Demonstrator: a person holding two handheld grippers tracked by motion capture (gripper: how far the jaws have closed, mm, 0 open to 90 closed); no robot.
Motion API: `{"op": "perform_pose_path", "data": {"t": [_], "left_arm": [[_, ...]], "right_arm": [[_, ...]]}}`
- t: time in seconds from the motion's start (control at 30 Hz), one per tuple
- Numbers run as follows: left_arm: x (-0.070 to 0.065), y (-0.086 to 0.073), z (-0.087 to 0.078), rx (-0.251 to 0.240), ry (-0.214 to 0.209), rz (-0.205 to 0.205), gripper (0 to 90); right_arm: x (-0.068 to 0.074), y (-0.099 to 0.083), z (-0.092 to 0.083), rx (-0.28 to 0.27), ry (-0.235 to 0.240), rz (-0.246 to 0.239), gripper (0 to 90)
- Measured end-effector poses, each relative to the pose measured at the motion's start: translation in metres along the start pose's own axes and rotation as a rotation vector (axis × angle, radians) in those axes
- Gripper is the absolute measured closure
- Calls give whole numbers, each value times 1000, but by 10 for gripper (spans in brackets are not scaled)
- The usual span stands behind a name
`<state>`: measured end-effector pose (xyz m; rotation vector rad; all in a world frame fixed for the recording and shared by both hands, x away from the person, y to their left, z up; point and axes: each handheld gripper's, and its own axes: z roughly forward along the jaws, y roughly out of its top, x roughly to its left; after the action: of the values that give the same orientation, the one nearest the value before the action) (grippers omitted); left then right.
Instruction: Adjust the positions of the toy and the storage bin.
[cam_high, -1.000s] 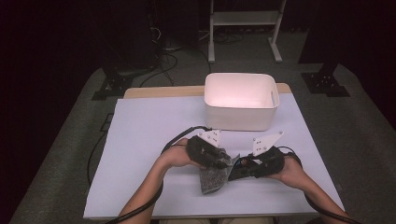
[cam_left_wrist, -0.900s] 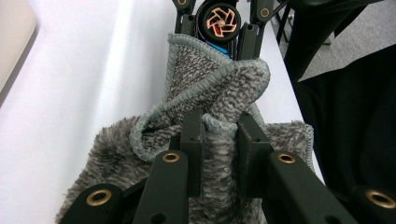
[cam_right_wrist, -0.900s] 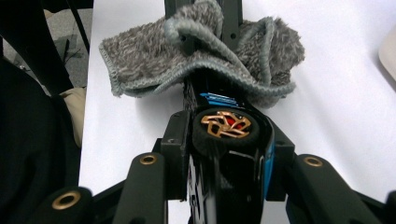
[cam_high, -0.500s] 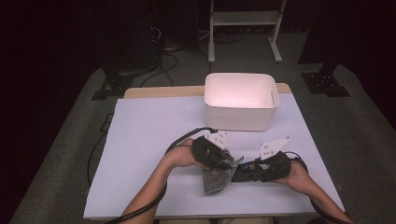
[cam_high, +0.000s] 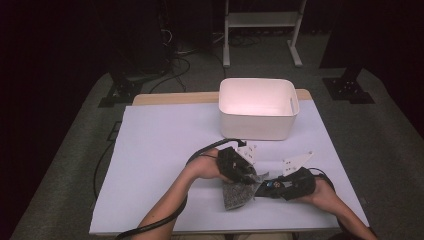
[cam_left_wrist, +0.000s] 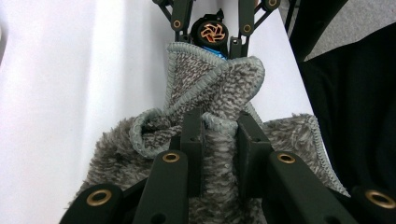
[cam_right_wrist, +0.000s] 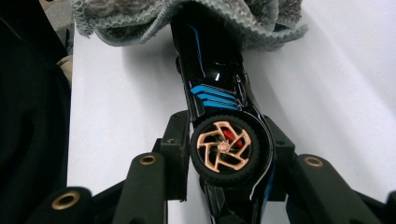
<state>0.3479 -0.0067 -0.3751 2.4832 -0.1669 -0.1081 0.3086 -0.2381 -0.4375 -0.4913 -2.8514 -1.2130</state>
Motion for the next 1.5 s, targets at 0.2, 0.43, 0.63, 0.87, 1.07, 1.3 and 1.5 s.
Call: {"op": "perform_pose_path", "data": {"t": [0.2, 0.43, 0.63, 0.87, 1.07, 1.3, 1.5], "left_arm": [[1, -3, 0, -24, 7, -14, 760], [-1, -3, -1, -22, 12, -7, 760], [-2, -5, -4, -32, 11, -6, 761], [-3, -14, -18, -57, 19, -35, 761], [-5, -29, -37, -68, 52, -55, 761], [-12, -50, -64, -66, 92, -80, 761], [-19, -74, -81, -47, 120, -119, 761]], "right_arm": [[1, 3, 3, 26, -10, -10, 589], [1, 15, 15, 88, -23, -52, 532], [2, 22, 25, 121, -15, -74, 540], [2, 20, 25, 91, 0, -86, 561], [-1, 26, 30, 73, 15, -80, 561], [0, 52, 46, 56, 27, -111, 561], [3, 77, 69, 43, 56, -135, 561]]}}
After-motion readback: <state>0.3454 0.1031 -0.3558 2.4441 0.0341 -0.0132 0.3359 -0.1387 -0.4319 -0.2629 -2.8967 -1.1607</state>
